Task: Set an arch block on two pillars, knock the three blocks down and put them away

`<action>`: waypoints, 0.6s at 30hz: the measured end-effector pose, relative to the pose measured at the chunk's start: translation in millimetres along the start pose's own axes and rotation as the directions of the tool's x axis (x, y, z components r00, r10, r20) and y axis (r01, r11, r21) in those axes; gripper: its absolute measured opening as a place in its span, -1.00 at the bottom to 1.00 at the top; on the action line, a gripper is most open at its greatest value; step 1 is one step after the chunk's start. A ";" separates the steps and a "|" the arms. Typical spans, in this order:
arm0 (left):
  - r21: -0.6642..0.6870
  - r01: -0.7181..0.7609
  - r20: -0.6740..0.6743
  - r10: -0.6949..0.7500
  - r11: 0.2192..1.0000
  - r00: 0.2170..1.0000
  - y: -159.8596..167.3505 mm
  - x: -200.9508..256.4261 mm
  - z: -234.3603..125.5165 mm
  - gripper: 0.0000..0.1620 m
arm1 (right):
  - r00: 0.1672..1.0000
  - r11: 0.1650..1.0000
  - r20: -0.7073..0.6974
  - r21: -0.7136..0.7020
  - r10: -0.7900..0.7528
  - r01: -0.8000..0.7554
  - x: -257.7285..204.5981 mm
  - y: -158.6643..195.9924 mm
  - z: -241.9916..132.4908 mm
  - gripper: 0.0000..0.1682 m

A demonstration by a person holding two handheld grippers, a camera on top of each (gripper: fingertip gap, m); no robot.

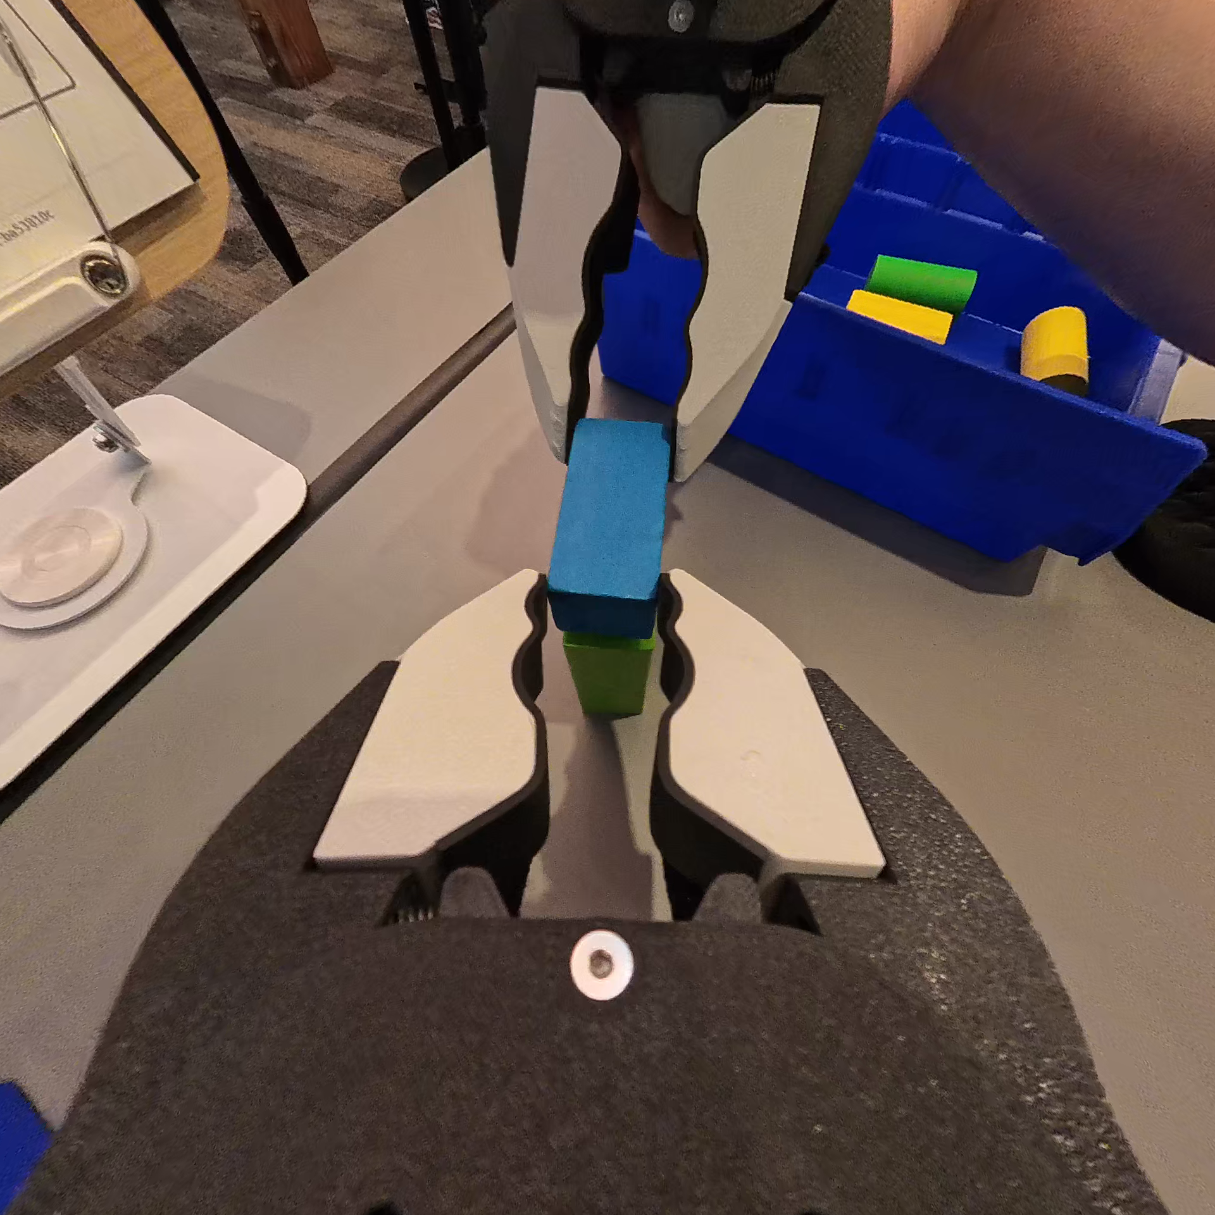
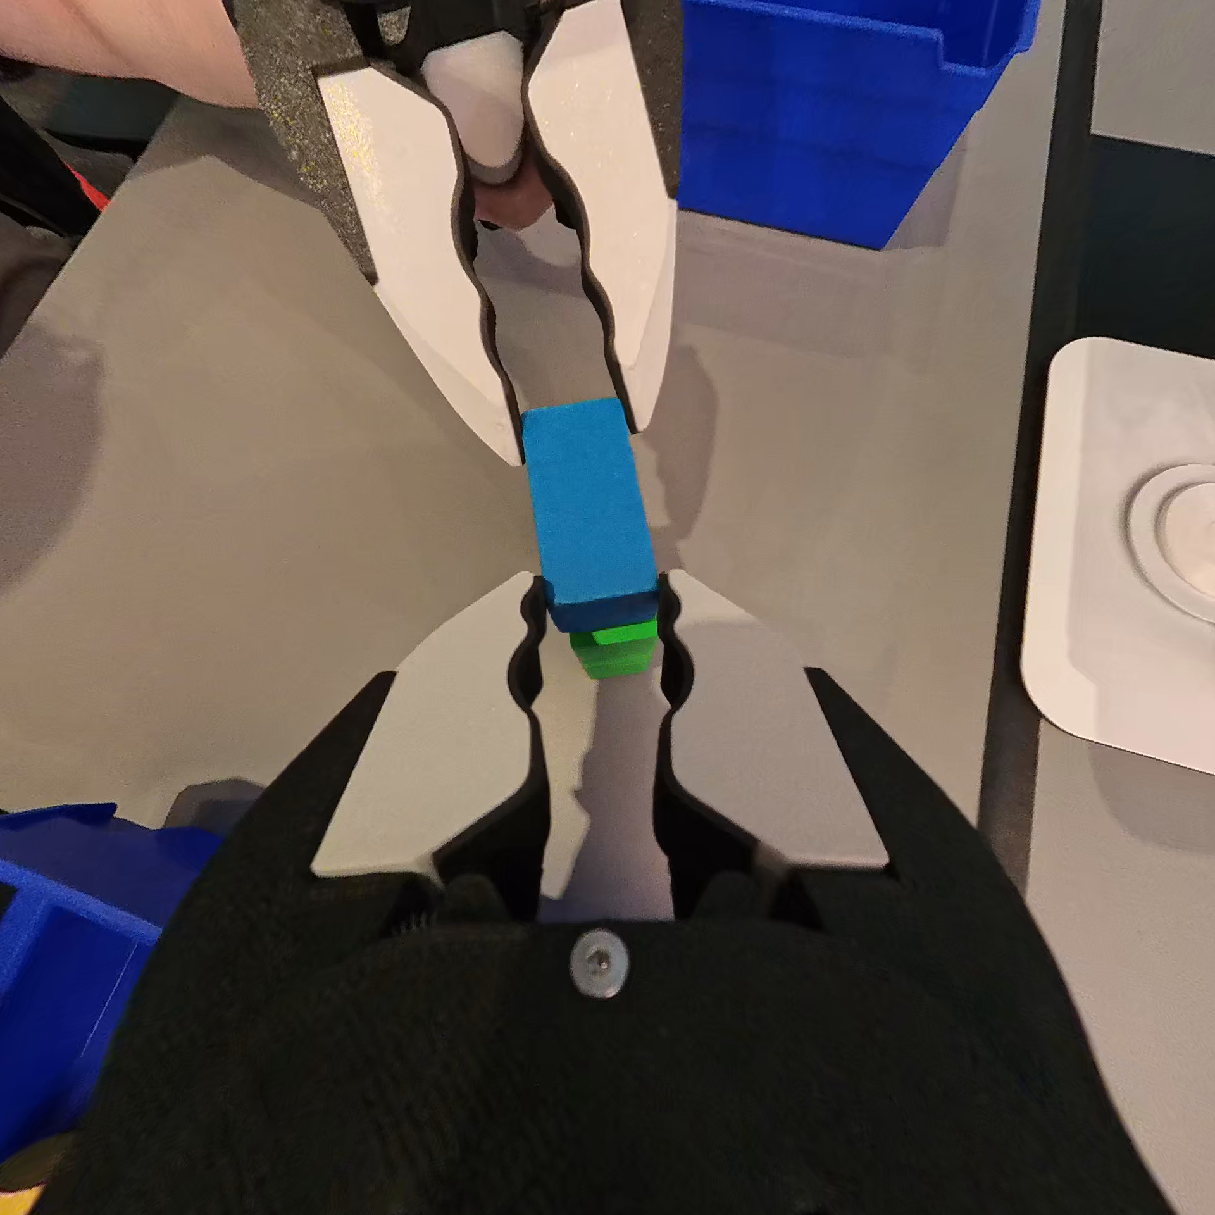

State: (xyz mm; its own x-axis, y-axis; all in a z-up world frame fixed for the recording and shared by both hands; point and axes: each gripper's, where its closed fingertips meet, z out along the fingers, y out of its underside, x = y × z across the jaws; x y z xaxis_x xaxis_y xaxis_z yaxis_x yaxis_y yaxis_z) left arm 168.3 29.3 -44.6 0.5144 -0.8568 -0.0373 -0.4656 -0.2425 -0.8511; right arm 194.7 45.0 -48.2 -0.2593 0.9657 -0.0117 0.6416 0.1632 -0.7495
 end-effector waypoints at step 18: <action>0.076 0.043 -0.008 -0.043 0.996 0.999 -11.6 -3.6 -13.2 -0.27 | 0.996 1.000 -0.087 0.009 -0.009 0.009 3.1 1.8 -10.7 -0.37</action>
State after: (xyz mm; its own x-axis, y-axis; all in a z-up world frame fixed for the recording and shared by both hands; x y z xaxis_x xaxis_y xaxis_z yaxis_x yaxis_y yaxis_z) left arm 162.3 29.2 -27.7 0.5282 -0.8491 0.0031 -0.3867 -0.2438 -0.8894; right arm 202.7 50.4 -42.4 -0.2011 0.9782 0.0524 0.6329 0.1706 -0.7552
